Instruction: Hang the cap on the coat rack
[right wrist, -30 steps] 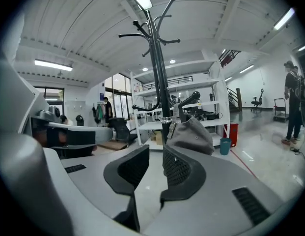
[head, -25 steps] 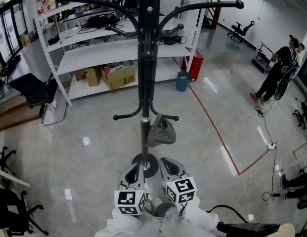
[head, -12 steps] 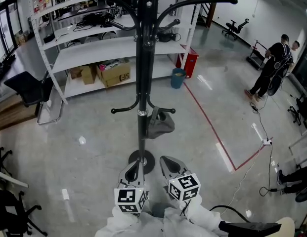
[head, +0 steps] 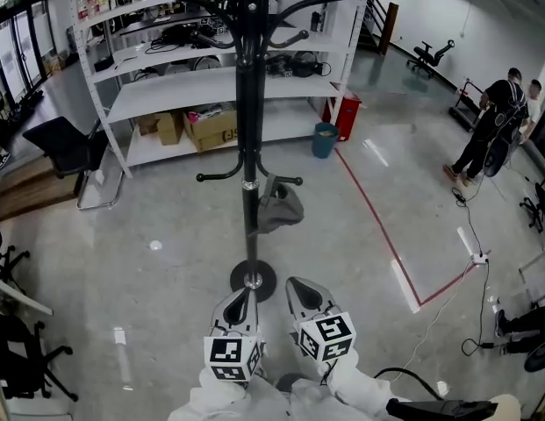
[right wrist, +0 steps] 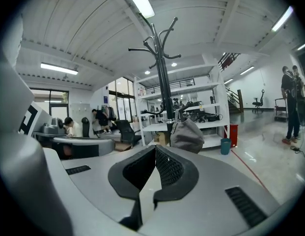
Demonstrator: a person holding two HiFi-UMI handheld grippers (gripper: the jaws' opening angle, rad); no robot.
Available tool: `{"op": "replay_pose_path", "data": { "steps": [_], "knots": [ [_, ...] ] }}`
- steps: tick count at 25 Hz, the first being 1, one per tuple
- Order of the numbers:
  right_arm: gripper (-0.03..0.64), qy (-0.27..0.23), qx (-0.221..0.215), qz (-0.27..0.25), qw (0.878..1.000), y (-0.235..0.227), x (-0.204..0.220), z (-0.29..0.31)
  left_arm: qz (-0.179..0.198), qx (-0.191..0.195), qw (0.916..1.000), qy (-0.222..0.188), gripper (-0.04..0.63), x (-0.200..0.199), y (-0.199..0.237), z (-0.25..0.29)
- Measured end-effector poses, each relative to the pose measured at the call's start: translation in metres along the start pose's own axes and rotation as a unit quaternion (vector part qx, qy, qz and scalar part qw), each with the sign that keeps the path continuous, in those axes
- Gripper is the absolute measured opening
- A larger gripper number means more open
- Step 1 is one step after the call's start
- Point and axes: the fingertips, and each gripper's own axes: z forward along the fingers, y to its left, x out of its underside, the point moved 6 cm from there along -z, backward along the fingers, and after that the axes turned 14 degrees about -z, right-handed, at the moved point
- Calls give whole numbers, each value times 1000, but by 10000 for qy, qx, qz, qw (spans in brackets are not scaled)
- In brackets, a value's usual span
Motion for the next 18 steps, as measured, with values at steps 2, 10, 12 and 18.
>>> {"op": "replay_pose_path", "data": {
  "steps": [2,10,12,18],
  "knots": [
    [11,10,-78,63,9999,6,8,-19,6,-70,9999,72,-8,14,-14,-17],
    [11,7,-264,277,9993,18,28,-80,38,-181,9996,204,-6,53,-61,-64],
    [11,-20,-262,282,9993,18,27,-88,91,-163,9997,157,-7,53,-69,-71],
    [11,-156,-337,189,9991,24,13,-99,186,-175,9997,50,-8,46,-80,-81]
  ]
}}
